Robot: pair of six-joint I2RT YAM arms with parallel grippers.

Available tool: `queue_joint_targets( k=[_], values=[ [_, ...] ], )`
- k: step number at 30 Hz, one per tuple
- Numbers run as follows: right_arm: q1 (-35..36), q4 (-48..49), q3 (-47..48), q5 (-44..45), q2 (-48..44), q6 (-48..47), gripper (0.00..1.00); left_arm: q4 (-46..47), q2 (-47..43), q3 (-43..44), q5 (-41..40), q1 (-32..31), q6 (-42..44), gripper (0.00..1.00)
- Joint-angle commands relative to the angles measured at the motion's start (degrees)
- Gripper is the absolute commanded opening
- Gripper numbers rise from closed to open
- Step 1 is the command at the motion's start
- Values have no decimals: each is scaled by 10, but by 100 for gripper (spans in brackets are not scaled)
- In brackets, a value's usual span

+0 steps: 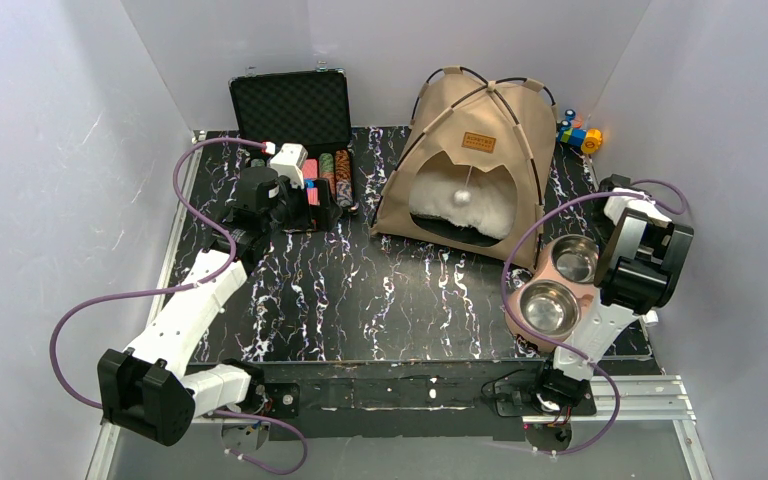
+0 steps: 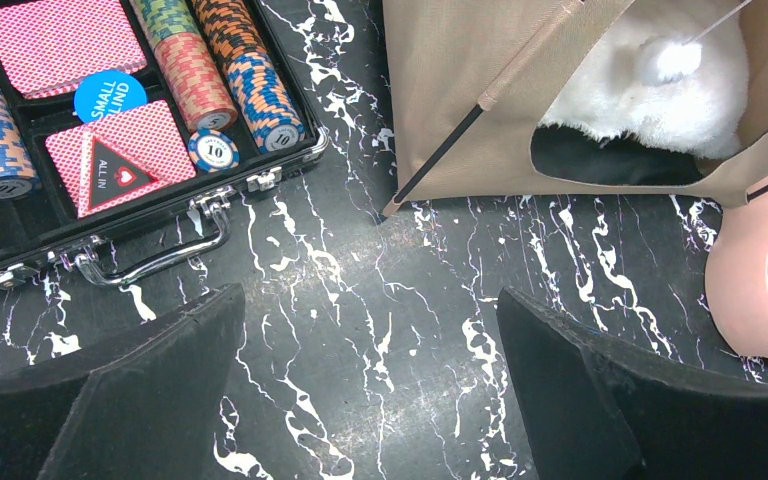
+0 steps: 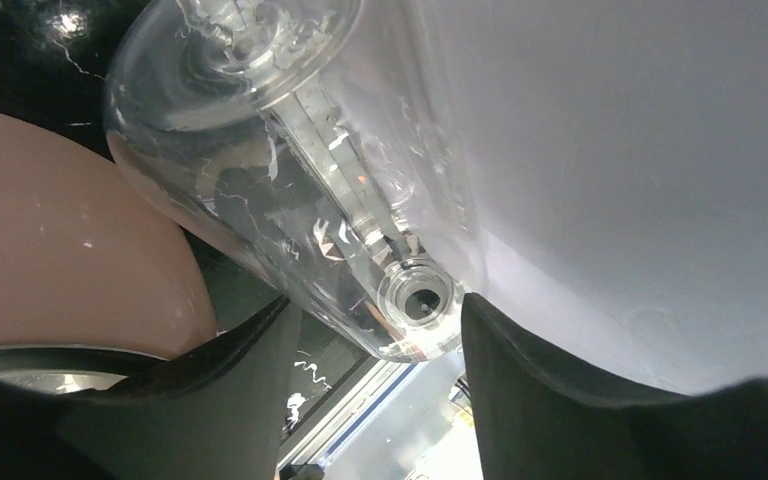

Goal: Set up the pet tent

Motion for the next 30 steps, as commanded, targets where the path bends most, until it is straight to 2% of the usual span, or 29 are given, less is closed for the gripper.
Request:
queue_joint_targets(
  k=[1, 3, 9, 15, 19, 21, 24, 30],
  values=[
    [0, 38, -18, -29, 12, 8, 62, 4, -15, -1, -7, 2, 7, 98],
    [1, 39, -23, -24, 7, 9, 54, 4, -17, -1, -5, 1, 7, 98],
    [30, 31, -35, 25, -50, 31, 52, 5, -21, 0, 0, 1, 4, 98],
    [48, -5, -55, 4, -128, 110, 48, 6, -25, 0, 6, 2, 1, 98],
    [64, 13, -88, -5, -176, 114, 49, 8, -29, -5, 6, 2, 2, 98],
    [64, 1, -72, 10, -161, 103, 53, 7, -29, -5, 8, 1, 2, 98],
    [63, -24, -28, 38, -116, 92, 71, 11, -34, -7, 17, 2, 3, 98],
    [63, -23, -1, 89, -67, 43, 81, 22, -45, -14, 14, 2, 7, 98]
  ],
)
